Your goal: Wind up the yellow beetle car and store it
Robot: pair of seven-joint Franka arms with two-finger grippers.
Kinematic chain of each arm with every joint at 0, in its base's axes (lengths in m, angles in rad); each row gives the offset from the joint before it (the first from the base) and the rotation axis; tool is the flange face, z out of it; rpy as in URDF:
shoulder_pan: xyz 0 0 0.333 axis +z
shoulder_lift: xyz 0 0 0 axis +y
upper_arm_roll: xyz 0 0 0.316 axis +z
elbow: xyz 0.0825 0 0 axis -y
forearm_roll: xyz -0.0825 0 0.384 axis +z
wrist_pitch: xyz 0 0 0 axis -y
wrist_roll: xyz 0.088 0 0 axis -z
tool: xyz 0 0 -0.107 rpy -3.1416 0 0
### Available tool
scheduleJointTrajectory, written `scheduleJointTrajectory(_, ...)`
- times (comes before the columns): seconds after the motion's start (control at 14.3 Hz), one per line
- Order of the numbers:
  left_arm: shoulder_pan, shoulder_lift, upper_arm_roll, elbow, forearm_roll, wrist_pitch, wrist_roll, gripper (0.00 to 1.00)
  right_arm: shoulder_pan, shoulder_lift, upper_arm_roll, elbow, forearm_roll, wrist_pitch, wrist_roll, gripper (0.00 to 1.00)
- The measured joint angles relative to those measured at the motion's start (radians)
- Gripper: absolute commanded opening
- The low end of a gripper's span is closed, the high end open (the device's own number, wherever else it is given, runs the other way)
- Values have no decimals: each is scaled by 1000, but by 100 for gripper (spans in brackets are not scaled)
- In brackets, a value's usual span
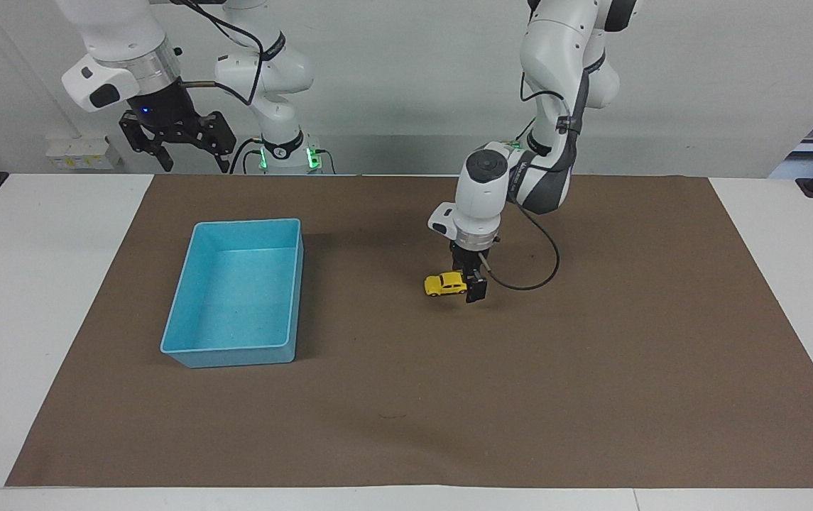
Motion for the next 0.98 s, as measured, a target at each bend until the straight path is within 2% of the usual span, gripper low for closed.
scheduleJointTrajectory(0.14, -26, 34, 0, 4, 0, 21, -47, 100, 0, 0, 0, 0, 0, 0, 0, 100)
scheduleJointTrajectory(0.84, -34, 28, 2, 58, 34, -74, -40, 100, 0, 0, 0, 0, 0, 0, 0, 100)
scheduleJointTrajectory(0.91, -37, 27, 1, 58, 34, -81, -39, 92, 0, 0, 0, 0, 0, 0, 0, 100)
scheduleJointTrajectory(0.98, -42, 26, 1, 58, 34, -87, -39, 77, 0, 0, 0, 0, 0, 0, 0, 100)
